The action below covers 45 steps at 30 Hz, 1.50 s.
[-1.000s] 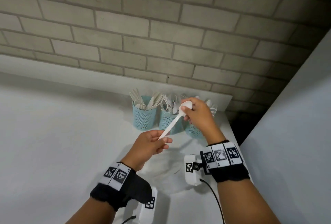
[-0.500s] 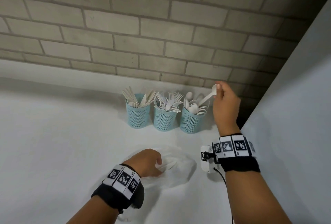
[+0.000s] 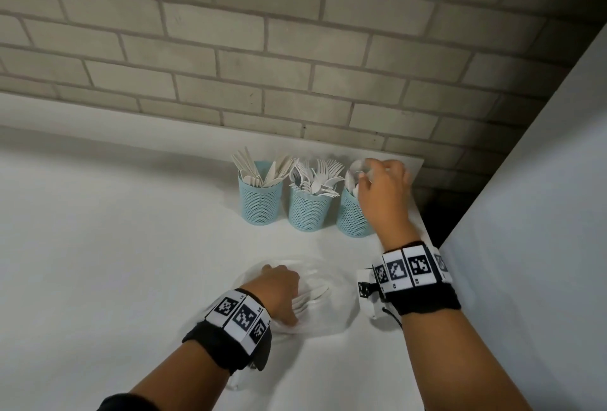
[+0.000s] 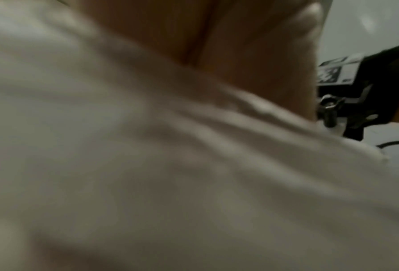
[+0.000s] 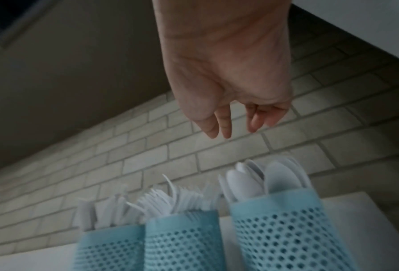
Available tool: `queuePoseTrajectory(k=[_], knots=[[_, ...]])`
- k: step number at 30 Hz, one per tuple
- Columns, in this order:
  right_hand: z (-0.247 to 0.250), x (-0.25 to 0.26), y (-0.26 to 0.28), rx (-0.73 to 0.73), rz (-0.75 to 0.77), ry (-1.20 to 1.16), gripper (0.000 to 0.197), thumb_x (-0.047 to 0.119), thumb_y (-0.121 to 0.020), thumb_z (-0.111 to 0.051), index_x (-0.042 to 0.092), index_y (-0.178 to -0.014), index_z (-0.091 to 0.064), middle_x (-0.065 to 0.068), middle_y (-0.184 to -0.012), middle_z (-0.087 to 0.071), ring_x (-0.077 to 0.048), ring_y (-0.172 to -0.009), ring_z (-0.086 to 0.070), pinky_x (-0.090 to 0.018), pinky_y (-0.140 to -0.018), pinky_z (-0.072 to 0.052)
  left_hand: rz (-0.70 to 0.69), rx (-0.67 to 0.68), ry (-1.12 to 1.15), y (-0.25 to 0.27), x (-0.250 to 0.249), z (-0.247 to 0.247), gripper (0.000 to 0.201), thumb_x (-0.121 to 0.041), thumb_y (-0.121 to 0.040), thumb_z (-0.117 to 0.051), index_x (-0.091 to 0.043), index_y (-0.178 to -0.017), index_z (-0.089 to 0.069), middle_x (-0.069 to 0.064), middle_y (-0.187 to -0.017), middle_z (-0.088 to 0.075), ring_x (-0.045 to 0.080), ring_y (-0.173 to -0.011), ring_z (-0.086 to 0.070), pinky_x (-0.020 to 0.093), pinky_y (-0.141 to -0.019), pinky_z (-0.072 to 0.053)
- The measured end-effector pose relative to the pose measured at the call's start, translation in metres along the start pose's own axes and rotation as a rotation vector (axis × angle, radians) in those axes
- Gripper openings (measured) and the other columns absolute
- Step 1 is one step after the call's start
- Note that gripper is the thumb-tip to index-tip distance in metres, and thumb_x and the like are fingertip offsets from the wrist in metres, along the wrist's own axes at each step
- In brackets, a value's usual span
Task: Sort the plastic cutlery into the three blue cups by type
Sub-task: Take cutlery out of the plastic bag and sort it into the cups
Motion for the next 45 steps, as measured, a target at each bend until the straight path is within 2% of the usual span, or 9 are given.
queuePoseTrajectory(k=[2,4,6,8,15,21,30,39,45], knots=[[0.003,0.011,0.013,0.135,0.084,-0.206,0.022,0.02,-0.096,-0.046,0.012,-0.105,-0.064,-0.011,-0.107,-0.06,-0.025,-0.096,-0.056,-0.028,-0.076,-0.041,0.011,-0.004,-0.021,-0.001,-0.002,0.0,0.049,-0.028,-0.08,-0.067,-0.012,-0.122,-0.049,0.006,-0.127,-0.047,0.026,-0.121,-0.038,0.033,-0.098,-0.04],[-0.003,0.018,0.032,0.557,0.087,-0.301,0.017,0.02,-0.095,-0.049,0.014,-0.099,-0.064,-0.003,-0.091,-0.064,-0.02,-0.083,-0.06,-0.025,-0.065,-0.042,0.019,-0.005,-0.036,-0.001,-0.005,0.0,0.049,-0.028,-0.08,-0.067,-0.011,-0.122,-0.05,0.006,-0.127,-0.048,0.025,-0.121,-0.039,0.033,-0.099,-0.041],[-0.013,0.022,0.055,0.933,0.062,-0.276,0.016,0.021,-0.095,-0.051,0.013,-0.103,-0.062,-0.003,-0.094,-0.066,-0.016,-0.082,-0.061,-0.025,-0.067,-0.048,0.023,-0.027,-0.035,-0.002,-0.006,0.0,0.047,-0.026,-0.08,-0.066,-0.009,-0.121,-0.051,0.007,-0.126,-0.051,0.025,-0.12,-0.044,0.032,-0.098,-0.042],[-0.028,0.018,0.071,1.068,0.033,-0.179,0.023,0.022,-0.095,-0.052,0.008,-0.11,-0.061,-0.011,-0.104,-0.068,-0.019,-0.083,-0.064,-0.028,-0.071,-0.052,0.018,-0.078,-0.01,-0.002,-0.006,0.0,0.043,-0.025,-0.08,-0.066,-0.008,-0.118,-0.054,0.008,-0.123,-0.055,0.025,-0.115,-0.051,0.03,-0.093,-0.043],[-0.052,0.003,0.093,0.947,-0.033,0.034,0.035,0.024,-0.094,-0.047,0.004,-0.121,-0.058,-0.012,-0.126,-0.058,-0.027,-0.114,-0.055,-0.034,-0.096,-0.043,0.083,-0.13,-0.016,-0.004,-0.006,-0.008,0.03,-0.023,-0.083,-0.06,-0.006,-0.108,-0.058,0.008,-0.113,-0.061,0.025,-0.105,-0.058,0.032,-0.09,-0.05],[-0.052,-0.001,0.098,0.966,-0.076,0.058,0.041,0.02,-0.095,-0.042,0.006,-0.132,-0.048,-0.012,-0.138,-0.048,-0.028,-0.124,-0.047,-0.034,-0.101,-0.038,0.068,-0.103,-0.071,-0.003,-0.005,-0.011,0.033,-0.024,-0.088,-0.054,-0.003,-0.113,-0.056,0.011,-0.119,-0.058,0.028,-0.111,-0.054,0.032,-0.091,-0.047],[-0.05,-0.009,0.104,0.97,-0.087,0.138,0.042,0.021,-0.094,-0.047,0.01,-0.135,-0.046,-0.01,-0.138,-0.048,-0.026,-0.124,-0.048,-0.032,-0.097,-0.038,0.023,-0.113,-0.1,0.0,-0.005,-0.013,0.036,-0.024,-0.093,-0.049,-0.003,-0.122,-0.05,0.013,-0.126,-0.055,0.031,-0.118,-0.051,0.034,-0.096,-0.04],[-0.052,-0.006,0.111,0.976,-0.069,0.226,0.035,0.016,-0.096,-0.04,0.007,-0.129,-0.049,-0.012,-0.134,-0.052,-0.028,-0.12,-0.051,-0.031,-0.094,-0.04,0.009,-0.114,-0.078,0.001,-0.009,-0.016,0.034,-0.022,-0.091,-0.051,-0.002,-0.12,-0.051,0.014,-0.124,-0.054,0.031,-0.116,-0.051,0.034,-0.094,-0.041],[-0.048,-0.006,0.11,1.007,-0.107,0.166,0.051,0.032,-0.085,-0.065,0.009,-0.128,-0.052,-0.008,-0.13,-0.055,-0.026,-0.115,-0.055,-0.031,-0.089,-0.041,-0.01,-0.119,-0.013,0.004,-0.002,-0.012,0.032,-0.018,-0.093,-0.046,-0.002,-0.12,-0.049,0.015,-0.124,-0.055,0.029,-0.113,-0.053,0.032,-0.09,-0.04]])
Point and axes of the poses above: each hand's wrist, its own y-axis away from the middle knuckle, its own z-axis out of the back of the hand, x = y × z, the point moved 2 cm from there along -y, towards the middle knuckle
